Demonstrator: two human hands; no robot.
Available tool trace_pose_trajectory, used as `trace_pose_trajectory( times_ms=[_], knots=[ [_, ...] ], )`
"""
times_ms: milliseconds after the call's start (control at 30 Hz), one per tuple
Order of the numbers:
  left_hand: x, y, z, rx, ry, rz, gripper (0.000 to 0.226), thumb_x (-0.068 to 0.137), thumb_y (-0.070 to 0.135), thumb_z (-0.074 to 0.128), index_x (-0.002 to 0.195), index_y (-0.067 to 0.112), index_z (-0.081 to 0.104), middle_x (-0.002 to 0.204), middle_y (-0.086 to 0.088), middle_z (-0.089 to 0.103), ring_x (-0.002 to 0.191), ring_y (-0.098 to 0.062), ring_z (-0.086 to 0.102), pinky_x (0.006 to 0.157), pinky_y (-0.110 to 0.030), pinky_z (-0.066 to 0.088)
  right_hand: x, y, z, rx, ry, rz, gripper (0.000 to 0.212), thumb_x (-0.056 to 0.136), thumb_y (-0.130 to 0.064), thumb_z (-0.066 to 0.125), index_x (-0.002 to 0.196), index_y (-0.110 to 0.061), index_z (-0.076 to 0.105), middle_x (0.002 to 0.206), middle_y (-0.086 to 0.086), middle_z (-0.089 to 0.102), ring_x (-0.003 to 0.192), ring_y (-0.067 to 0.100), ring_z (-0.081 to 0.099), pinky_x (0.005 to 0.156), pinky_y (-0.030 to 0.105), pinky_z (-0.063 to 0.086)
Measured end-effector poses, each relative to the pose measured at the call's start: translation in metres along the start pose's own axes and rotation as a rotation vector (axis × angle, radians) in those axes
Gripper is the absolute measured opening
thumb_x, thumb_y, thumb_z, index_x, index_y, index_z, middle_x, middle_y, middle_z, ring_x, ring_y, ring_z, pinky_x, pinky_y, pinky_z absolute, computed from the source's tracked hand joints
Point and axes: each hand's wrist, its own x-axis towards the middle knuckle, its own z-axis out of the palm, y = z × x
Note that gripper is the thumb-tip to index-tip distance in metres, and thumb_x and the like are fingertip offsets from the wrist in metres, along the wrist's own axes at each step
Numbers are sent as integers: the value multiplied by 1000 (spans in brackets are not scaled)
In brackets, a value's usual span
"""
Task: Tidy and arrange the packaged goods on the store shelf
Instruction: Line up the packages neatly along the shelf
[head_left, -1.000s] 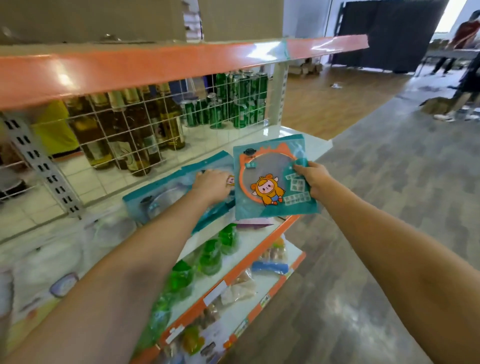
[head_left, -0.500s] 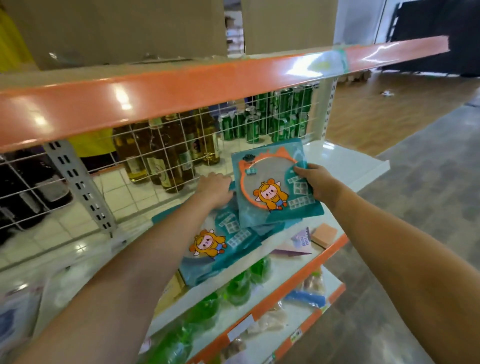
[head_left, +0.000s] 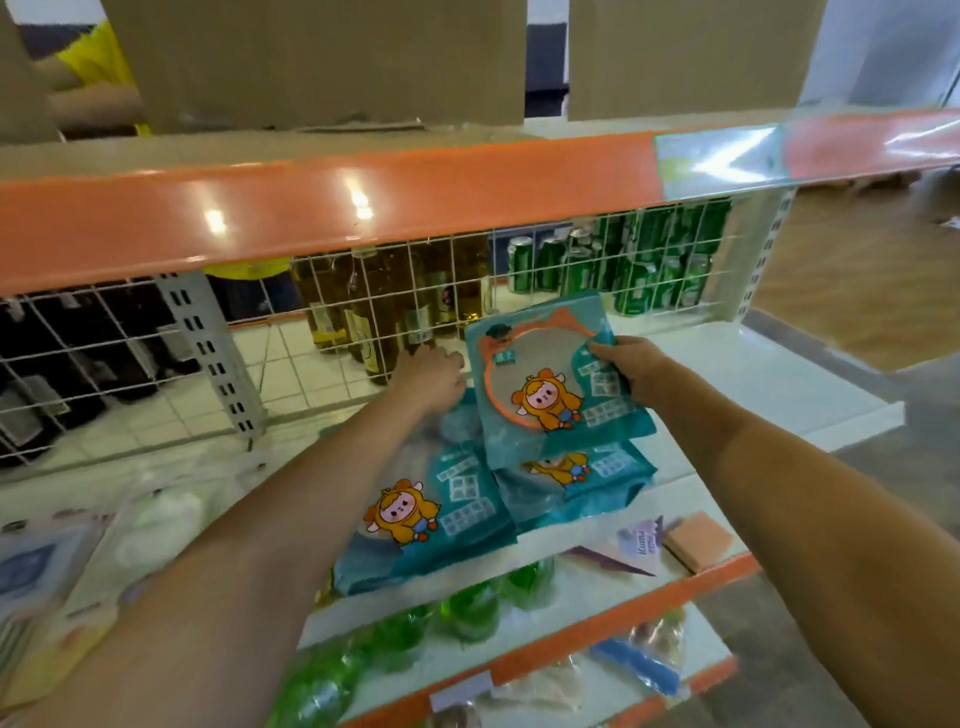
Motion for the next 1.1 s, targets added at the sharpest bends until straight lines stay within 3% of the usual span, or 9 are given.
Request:
trace_pose_trajectory(
  times_ms=[100, 167, 333, 500, 600, 700, 867, 1000, 1100],
  knots=[
    [-6, 8, -2, -25, -20, -55, 39, 98, 34, 40, 131, 16, 49, 126, -9, 54, 118, -28, 50, 94, -43, 41, 9, -3, -1, -4, -57, 2, 17, 93, -10, 60, 77, -8, 55, 45, 1, 64, 34, 11, 60, 42, 25, 53],
    [-12, 13, -3, -34, -32, -98, 39, 97, 34, 41, 131, 16, 49, 125, -9, 56, 115, -28, 52, 92, -41, 43, 14, -1, -3, -23, -105, 8, 16, 93, -11, 60, 77, -8, 55, 41, -1, 62, 35, 11, 60, 43, 26, 54],
    [-35, 25, -4, -51, -46, -228, 41, 98, 30, 40, 135, 14, 45, 136, -12, 50, 124, -30, 46, 98, -42, 39, 18, 12, -1, -101, -191, 27, 16, 92, -10, 60, 77, -8, 56, 67, 10, 62, 35, 11, 60, 55, 31, 54],
    [-54, 30, 2, -31, -110, -296, 46, 99, 34, 37, 141, 15, 39, 141, -10, 44, 126, -30, 43, 101, -44, 36, 22, 27, 1, -170, -231, 99, 10, 90, -10, 64, 87, -3, 57, 76, 13, 60, 61, 24, 59, 68, 40, 52],
    [-64, 31, 9, -49, -160, -314, 45, 98, 34, 36, 138, 14, 43, 141, -11, 44, 128, -29, 40, 102, -45, 34, 21, 35, 3, -202, -217, 126, 21, 88, -11, 66, 104, 0, 58, 76, 14, 59, 63, 27, 59, 70, 43, 53],
    [-74, 31, 11, -67, -153, -328, 42, 99, 32, 34, 135, 12, 45, 136, -12, 48, 125, -29, 42, 99, -43, 35, 18, 42, 3, -257, -176, 112, 32, 88, -12, 65, 113, 6, 57, 81, 15, 60, 74, 30, 61, 83, 47, 55],
    [-84, 34, 10, -64, -182, -349, 40, 100, 34, 34, 130, 12, 48, 130, -12, 51, 122, -29, 44, 98, -44, 35, 7, 47, 3, -468, -79, 29, 34, 89, -20, 64, 112, 5, 58, 71, 9, 53, 64, 23, 56, 55, 31, 48],
    [-89, 35, 11, -62, -166, -344, 40, 99, 34, 35, 132, 14, 47, 131, -11, 52, 122, -28, 45, 101, -44, 36, 2, 49, 4, -671, 0, -81, 34, 91, -22, 61, 115, 3, 56, 99, 14, 60, 77, 25, 54, 64, 30, 45],
    [-92, 33, 14, -47, -153, -315, 41, 99, 33, 36, 133, 15, 47, 133, -11, 51, 124, -28, 45, 102, -44, 34, -2, 51, 10, -768, 37, -136, 34, 91, -18, 58, 120, 1, 54, 120, 17, 54, 90, 29, 55, 60, 28, 42]
  ],
)
